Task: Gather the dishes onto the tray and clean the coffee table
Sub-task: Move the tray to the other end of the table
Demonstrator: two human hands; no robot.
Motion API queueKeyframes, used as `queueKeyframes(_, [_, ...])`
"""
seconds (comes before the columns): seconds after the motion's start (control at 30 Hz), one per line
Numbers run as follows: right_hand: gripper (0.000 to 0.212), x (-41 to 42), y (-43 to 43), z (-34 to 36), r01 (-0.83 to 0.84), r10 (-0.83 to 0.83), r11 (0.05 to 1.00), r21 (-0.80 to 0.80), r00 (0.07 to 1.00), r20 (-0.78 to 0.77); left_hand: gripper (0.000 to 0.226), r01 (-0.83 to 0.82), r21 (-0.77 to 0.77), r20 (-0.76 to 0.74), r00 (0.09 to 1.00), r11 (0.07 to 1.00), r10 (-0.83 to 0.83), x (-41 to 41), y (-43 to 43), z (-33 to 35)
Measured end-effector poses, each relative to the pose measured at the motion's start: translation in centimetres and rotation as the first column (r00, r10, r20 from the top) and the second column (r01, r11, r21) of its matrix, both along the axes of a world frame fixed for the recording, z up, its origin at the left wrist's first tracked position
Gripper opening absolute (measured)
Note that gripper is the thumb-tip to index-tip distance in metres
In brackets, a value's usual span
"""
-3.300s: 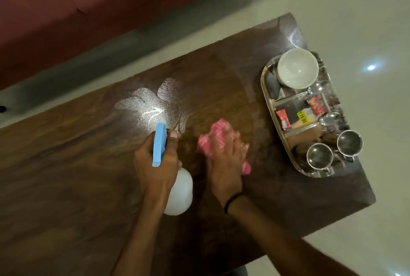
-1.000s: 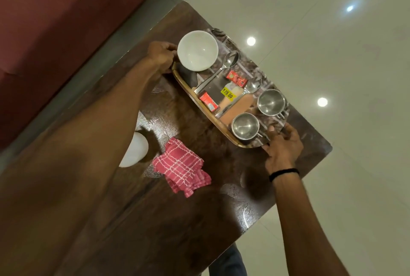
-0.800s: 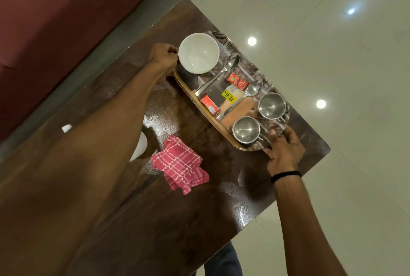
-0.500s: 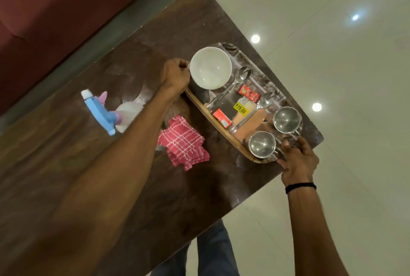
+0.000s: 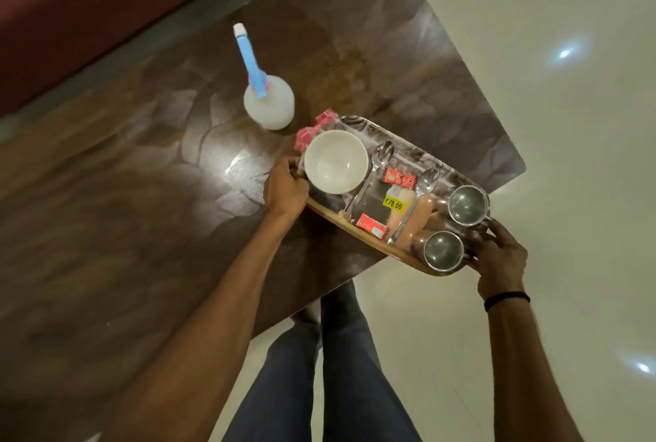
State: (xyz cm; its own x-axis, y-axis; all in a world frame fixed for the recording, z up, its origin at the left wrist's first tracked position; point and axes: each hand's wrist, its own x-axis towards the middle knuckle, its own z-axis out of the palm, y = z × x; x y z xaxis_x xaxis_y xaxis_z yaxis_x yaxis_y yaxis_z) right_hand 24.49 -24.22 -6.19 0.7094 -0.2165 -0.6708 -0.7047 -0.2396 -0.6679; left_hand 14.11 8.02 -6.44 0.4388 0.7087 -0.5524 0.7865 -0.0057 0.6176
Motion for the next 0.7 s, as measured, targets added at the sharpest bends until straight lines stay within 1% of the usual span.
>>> queueKeyframes(0.1, [0.045,-2.7,1.6,0.1,-0.122,0.122,0.992,-0.027,0.993,-0.001,0.035,-0.083,-0.015,-0.033,0.996,0.996,0.082,-6.1,0.5,0.0])
queueKeyframes(0.2, [0.041,-5.0,4.3,-0.3,-0.281,0.282,0.959,-0.035,0.959,0.028,0.031,-0.158,-0.036,-0.068,0.986,0.987,0.155,-12.6,1.5,-0.9])
queueKeyframes(0.3, [0.043,-7.5,7.9,-1.2,-0.452,0.458,0.887,-0.097,0.887,0.062,0.033,-0.275,-0.049,-0.1,0.958,0.96,0.27,-19.2,2.1,-1.3])
queueKeyframes(0.43, [0.045,-10.2,12.3,-2.8,-0.632,0.646,0.76,-0.151,0.761,0.064,0.036,-0.42,-0.045,-0.182,0.895,0.906,0.406,-25.5,2.0,-1.4])
queueKeyframes(0.53, [0.044,-11.8,14.4,-4.1,-0.705,0.718,0.689,-0.169,0.696,0.026,0.035,-0.489,-0.046,-0.207,0.858,0.871,0.47,-29.1,1.9,-2.2])
queueKeyframes(0.7, [0.039,-13.7,16.3,-5.5,-0.797,0.81,0.576,-0.183,0.586,-0.005,0.044,-0.607,-0.13,-0.18,0.792,0.784,0.583,-32.9,1.3,-3.0])
